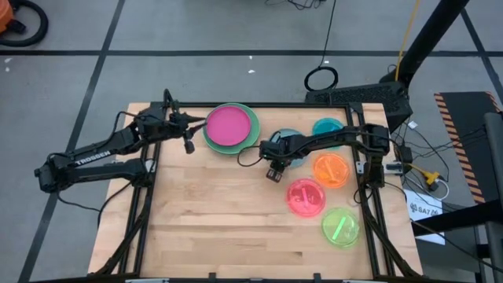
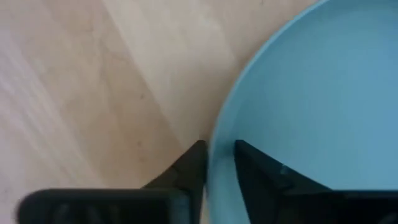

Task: Stack plastic plates
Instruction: Stack the light blue plate on the pink plate

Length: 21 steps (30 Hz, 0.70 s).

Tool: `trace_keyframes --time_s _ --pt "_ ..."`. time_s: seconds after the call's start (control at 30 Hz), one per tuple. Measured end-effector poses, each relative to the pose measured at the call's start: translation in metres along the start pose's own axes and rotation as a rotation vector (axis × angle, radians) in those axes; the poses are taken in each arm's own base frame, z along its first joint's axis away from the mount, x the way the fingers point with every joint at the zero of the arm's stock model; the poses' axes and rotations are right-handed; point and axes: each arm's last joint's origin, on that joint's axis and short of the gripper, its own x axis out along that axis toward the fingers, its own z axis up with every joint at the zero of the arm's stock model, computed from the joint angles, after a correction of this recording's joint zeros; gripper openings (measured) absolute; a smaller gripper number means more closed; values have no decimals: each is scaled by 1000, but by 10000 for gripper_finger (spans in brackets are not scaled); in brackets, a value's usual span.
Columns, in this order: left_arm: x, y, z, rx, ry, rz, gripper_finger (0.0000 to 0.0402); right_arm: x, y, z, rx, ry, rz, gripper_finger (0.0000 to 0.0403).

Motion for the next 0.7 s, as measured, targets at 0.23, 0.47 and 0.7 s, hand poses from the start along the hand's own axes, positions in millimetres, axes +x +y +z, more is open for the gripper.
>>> trace_keyframes --time_s 0.23,0.47,0.7 --pt "0 5 5 48 -19 113 88 1 -6 4 -12 -25 -15 10" --pt "-1 5 2 88 19 147 88 -10 -8 0 -43 -10 -8 6" --pt "-1 7 -1 113 81 228 88 -48 -14 -2 -63 -89 -35 4"
